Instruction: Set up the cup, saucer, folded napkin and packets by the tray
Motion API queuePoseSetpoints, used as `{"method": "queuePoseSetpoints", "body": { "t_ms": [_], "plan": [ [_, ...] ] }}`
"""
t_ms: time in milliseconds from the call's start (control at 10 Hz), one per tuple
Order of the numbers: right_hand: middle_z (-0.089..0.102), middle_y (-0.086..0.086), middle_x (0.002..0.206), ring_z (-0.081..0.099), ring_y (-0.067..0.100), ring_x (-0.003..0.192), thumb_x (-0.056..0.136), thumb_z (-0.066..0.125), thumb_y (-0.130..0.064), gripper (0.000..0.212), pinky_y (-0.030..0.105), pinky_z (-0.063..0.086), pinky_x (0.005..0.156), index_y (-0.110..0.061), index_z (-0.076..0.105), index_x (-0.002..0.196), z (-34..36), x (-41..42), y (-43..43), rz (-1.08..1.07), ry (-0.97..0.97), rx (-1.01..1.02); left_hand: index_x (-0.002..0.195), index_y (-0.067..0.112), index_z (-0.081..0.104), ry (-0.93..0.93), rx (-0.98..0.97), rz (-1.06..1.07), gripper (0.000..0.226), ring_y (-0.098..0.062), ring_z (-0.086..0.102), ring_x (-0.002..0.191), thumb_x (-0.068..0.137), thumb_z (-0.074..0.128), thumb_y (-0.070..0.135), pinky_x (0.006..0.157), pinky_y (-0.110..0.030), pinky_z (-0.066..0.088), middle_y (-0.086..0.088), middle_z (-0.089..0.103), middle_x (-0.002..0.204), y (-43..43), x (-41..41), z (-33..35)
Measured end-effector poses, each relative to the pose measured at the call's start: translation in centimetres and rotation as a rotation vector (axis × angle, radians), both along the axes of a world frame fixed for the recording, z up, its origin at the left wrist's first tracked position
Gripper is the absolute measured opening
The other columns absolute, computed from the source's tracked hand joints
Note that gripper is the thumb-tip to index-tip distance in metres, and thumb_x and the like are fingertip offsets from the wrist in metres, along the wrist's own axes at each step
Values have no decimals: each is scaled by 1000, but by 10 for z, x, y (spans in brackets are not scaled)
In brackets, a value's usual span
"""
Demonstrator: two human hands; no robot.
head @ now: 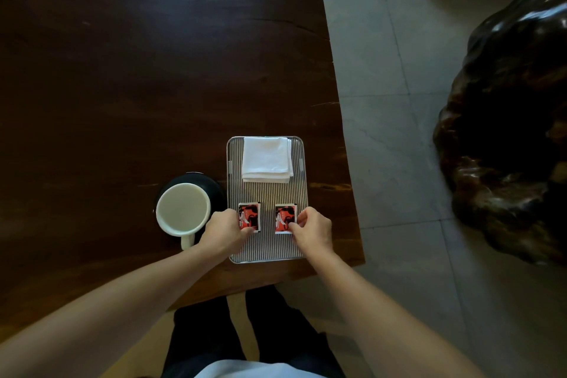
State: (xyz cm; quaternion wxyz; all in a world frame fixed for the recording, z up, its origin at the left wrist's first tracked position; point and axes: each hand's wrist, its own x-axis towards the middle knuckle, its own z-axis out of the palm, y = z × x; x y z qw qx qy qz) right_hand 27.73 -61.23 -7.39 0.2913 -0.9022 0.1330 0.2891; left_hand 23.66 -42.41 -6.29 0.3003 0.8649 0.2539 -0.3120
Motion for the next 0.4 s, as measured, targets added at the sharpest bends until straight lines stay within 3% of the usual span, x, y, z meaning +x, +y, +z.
{"method": "queuePoseSetpoints", "body": {
  "t_ms": [200,300,400],
  "plan": [
    [60,-3,88,55,5,71,90,72,-20,19,15,41,52,-24,54,86,5,-3,-2,40,-25,-38,65,18,49,-20,157,-192,39,-15,53,57,90,69,41,50,-30,41,-1,56,65,-4,3,5],
    [58,-4,88,52,4,69,92,69,-22,18,16,40,52,-25,53,86,14,-2,-7,81,-39,-20,78,12,60,7,196,-277,32,-18,52,60,89,69,40,54,-29,42,0,54,70,-4,7,17],
    [60,-4,91,57,7,75,95,65,-28,10,23,52,62,-24,56,92,38,2,-9,182,-20,23,88,15,63,10,174,-334,24,-22,60,72,88,69,38,60,-30,45,-3,61,82,-6,12,39]
  ]
}}
